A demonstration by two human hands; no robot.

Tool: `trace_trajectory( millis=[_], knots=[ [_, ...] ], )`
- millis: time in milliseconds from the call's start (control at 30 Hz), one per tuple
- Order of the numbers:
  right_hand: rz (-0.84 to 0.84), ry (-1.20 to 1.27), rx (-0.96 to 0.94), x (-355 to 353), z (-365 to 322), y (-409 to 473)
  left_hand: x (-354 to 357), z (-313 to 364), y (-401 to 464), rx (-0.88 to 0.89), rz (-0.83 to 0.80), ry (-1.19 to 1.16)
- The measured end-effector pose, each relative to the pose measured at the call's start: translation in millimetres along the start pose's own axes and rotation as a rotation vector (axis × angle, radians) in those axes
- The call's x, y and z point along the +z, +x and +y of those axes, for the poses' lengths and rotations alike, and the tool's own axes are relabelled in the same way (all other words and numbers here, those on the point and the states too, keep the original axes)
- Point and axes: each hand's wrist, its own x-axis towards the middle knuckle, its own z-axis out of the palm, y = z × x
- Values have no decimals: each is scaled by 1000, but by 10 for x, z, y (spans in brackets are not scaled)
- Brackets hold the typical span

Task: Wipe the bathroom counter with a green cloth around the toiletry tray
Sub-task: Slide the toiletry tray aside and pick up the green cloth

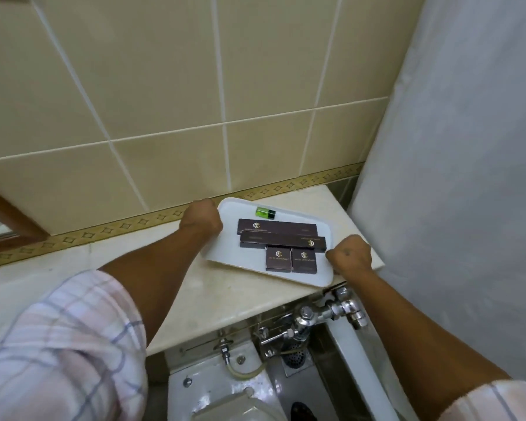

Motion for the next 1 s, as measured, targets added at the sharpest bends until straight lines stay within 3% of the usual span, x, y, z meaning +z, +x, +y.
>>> trace_trajectory(
  millis=[200,433,667,1000],
  knots=[
    [99,254,277,-353,680,65,419,1097,262,312,25,167],
    [148,562,486,-332,983,164,757,1955,582,573,54,399],
    [164,729,564,-104,990,188,936,2260,822,705,84,512],
    [202,786,585,53,932,194,921,2350,872,802,90,681]
  ],
)
